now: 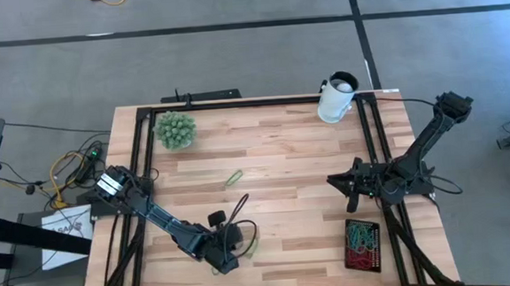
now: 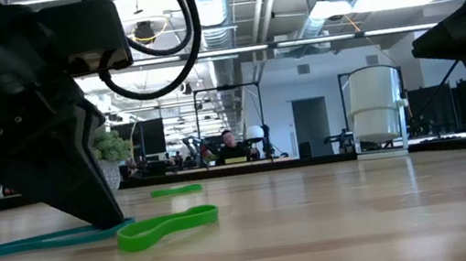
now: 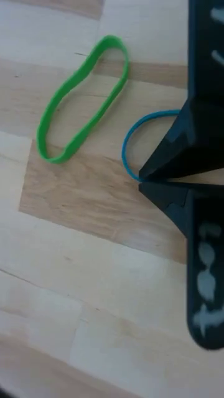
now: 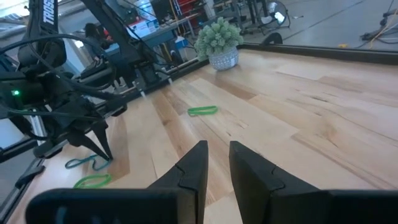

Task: Pick and place items into bin
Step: Put the blue rubberband into the black basket

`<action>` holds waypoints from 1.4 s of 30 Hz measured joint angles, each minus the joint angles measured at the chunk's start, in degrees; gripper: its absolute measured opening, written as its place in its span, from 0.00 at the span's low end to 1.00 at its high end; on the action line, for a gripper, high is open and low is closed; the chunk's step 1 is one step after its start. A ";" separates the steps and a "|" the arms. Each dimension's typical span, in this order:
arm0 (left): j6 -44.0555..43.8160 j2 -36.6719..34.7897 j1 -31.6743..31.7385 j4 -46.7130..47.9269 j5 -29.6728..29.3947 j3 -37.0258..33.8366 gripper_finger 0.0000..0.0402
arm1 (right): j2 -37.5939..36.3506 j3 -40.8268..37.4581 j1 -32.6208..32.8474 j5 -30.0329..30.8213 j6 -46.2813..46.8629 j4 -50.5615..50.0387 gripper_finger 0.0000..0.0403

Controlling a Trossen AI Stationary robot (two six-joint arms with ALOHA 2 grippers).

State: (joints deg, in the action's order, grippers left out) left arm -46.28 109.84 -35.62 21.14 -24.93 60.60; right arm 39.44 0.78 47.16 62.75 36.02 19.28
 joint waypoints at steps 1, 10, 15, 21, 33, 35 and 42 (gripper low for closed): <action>1.66 0.02 -0.03 -1.28 -1.06 -0.03 0.01 | 0.00 0.00 0.00 0.00 0.02 0.01 0.15; 19.07 0.26 3.51 -7.17 -12.55 7.69 0.00 | 0.00 0.00 0.00 -4.20 2.72 -0.31 0.15; 34.82 0.20 7.51 -7.54 -12.51 15.64 0.00 | 1.25 0.00 0.00 -9.81 2.61 0.97 0.15; 49.71 0.15 13.96 -8.63 -9.66 22.72 0.00 | 5.62 0.00 0.00 -16.38 1.72 9.13 0.15; 58.86 0.13 20.71 -15.35 -2.30 23.86 0.00 | 17.87 0.29 -7.61 -17.63 -7.28 24.69 0.15; 59.68 0.13 21.00 -15.84 -1.92 23.86 0.00 | 19.38 1.02 -10.62 -18.00 -8.03 24.66 0.15; 59.64 0.07 22.16 -15.90 -2.28 23.89 0.00 | 27.29 8.66 -18.01 -21.72 -12.58 24.98 0.15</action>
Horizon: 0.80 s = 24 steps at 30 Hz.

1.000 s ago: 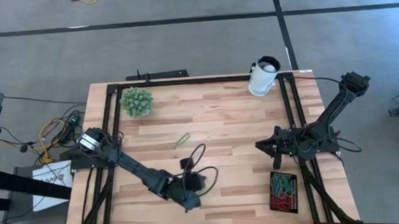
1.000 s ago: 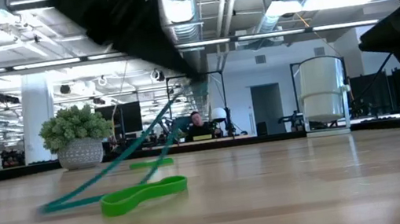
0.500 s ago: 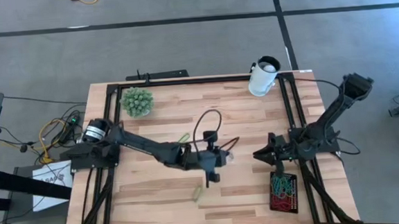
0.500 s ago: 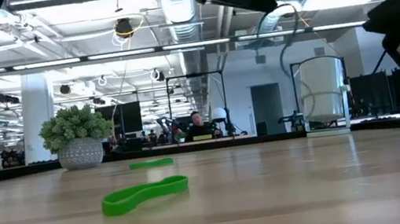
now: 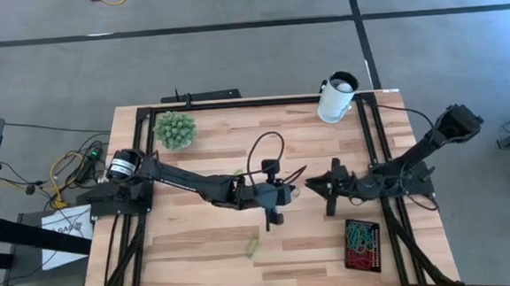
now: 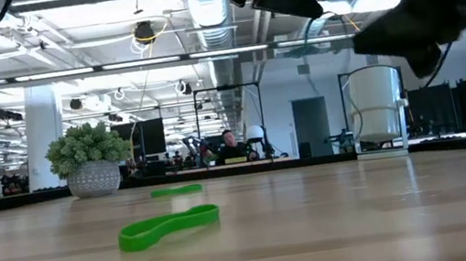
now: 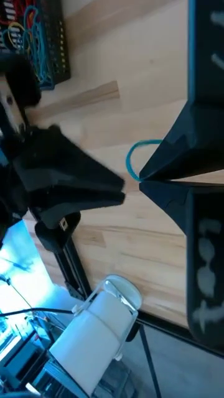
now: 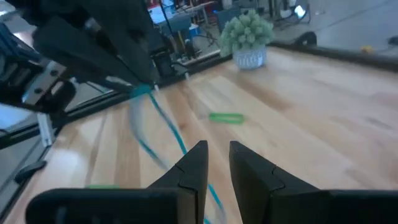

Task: Pick and place items into bin
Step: Put the blue rubberband into the black basket

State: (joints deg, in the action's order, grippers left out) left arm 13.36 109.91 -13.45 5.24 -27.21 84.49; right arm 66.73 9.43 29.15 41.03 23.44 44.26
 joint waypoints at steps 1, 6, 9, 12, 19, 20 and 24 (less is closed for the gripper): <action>0.04 0.00 0.03 0.08 -0.05 0.00 0.00 | 1.31 1.57 -0.43 -0.58 -0.98 -0.04 0.15; 0.46 -0.02 0.00 0.41 -1.80 0.02 0.00 | 7.34 7.59 -0.88 -2.17 -4.46 -0.08 0.15; 0.46 -0.02 0.00 0.74 -2.02 0.04 0.00 | 10.36 9.95 -1.49 -2.17 -5.09 -0.39 0.15; 0.26 -0.02 -0.02 1.76 -2.05 0.04 0.00 | 12.63 11.38 -2.07 -2.20 -5.51 -0.47 0.15; -0.28 -0.04 -0.20 4.59 -4.71 0.04 0.00 | 14.13 12.33 -1.98 -2.38 -5.66 -0.81 0.15; -0.43 -0.07 -0.21 5.34 -5.69 0.05 0.00 | 13.68 12.33 -1.68 -2.34 -6.08 -1.35 0.15; -1.43 -0.07 -0.45 7.12 -7.19 0.07 0.00 | 10.27 12.32 -0.18 -1.92 -8.06 -4.47 0.15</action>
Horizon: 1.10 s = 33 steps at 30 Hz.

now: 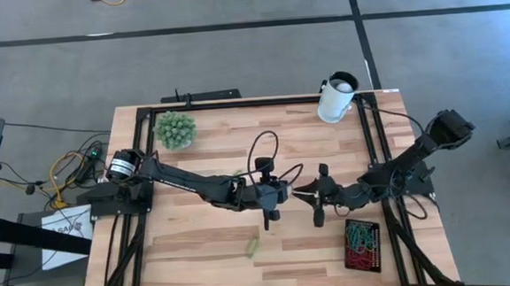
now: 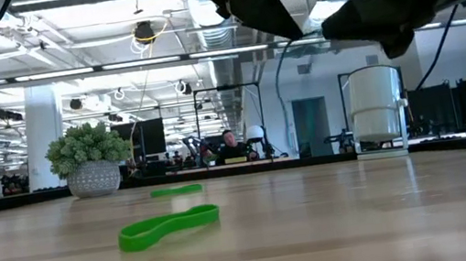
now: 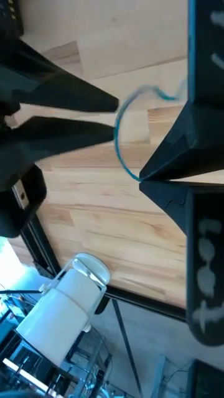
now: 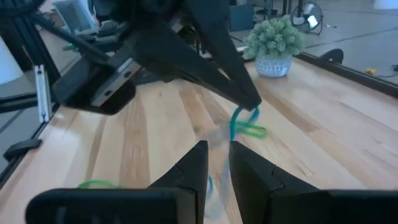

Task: Pick and place items into bin
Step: Put the blue rubberband into the black basket

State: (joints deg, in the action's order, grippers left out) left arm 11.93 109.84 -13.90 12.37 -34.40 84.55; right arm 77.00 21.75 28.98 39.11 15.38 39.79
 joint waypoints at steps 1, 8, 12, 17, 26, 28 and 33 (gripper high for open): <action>-0.09 0.00 -0.03 0.01 0.01 -0.01 0.00 | -0.65 -0.01 0.12 0.00 -0.02 -0.79 0.15; -0.31 0.00 -0.14 -0.55 0.07 0.00 0.00 | -1.16 -0.01 -1.80 -0.04 -0.44 -0.75 0.15; -0.29 0.00 -0.14 -0.83 0.80 0.00 0.00 | 0.38 -0.03 -3.65 -0.26 -0.44 -0.53 0.15; 0.08 0.00 -0.14 -0.93 0.95 0.00 0.00 | 1.17 -0.06 -4.42 -2.72 -0.42 -0.14 0.15; 0.84 0.00 -0.26 -2.41 1.01 0.00 0.00 | 1.17 -0.06 -4.42 -3.05 -0.42 -0.89 0.09; 0.84 0.00 -0.30 -2.61 1.26 0.00 0.00 | 1.17 -0.06 -4.42 -3.04 -0.69 -0.96 0.03; 0.84 -0.01 -0.30 -2.63 2.31 -0.01 0.00 | 1.17 -0.06 -4.38 -3.06 -1.31 -0.99 0.01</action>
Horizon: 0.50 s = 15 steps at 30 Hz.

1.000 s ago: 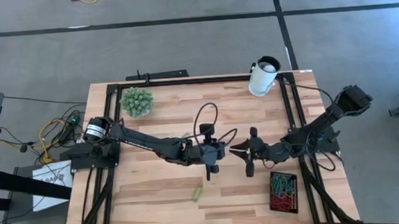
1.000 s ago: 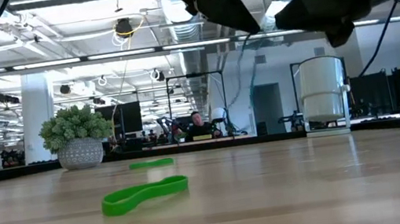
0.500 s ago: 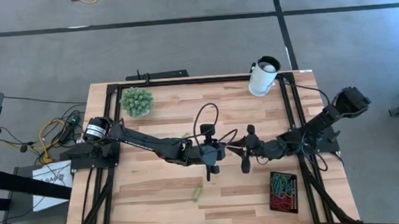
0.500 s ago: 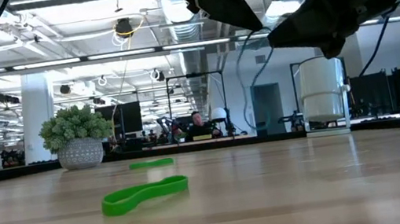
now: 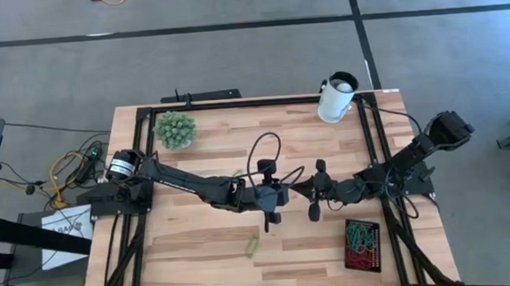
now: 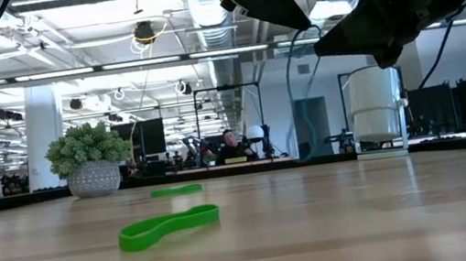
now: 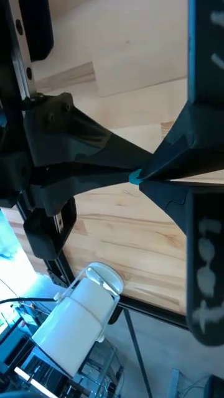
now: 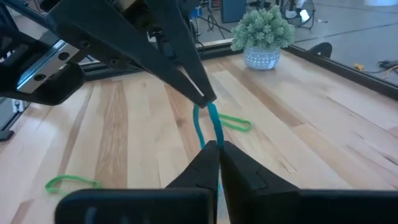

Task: Pick and place items into bin
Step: Put the blue rubberband into the black basket

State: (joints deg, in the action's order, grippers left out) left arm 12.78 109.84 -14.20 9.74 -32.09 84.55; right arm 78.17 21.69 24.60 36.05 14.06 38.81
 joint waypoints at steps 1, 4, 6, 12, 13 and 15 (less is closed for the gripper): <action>0.00 0.01 0.00 0.00 0.02 -0.01 0.00 | 0.00 0.00 0.00 0.02 -0.02 0.00 0.01; 0.00 0.01 0.00 -0.06 0.08 0.01 0.00 | -0.01 0.00 0.15 0.03 -0.01 -0.38 0.01; 0.00 0.01 0.00 -0.17 0.15 0.01 0.00 | -0.02 0.00 0.47 0.08 0.00 -0.76 0.01; 0.00 -0.02 -0.04 0.23 -0.09 0.00 0.00 | -0.02 0.00 2.81 0.01 0.87 -1.77 0.01; 0.00 -0.01 -0.03 0.28 -0.09 0.00 0.00 | -0.02 0.00 3.38 0.06 0.88 -1.80 0.01; 0.00 -0.02 -0.02 0.26 -0.08 0.01 0.00 | -0.02 0.00 4.47 0.55 0.88 -1.81 0.01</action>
State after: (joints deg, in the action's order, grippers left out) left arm 12.78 109.82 -14.22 10.00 -32.17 84.55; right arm 78.15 21.69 29.07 36.60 14.94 36.99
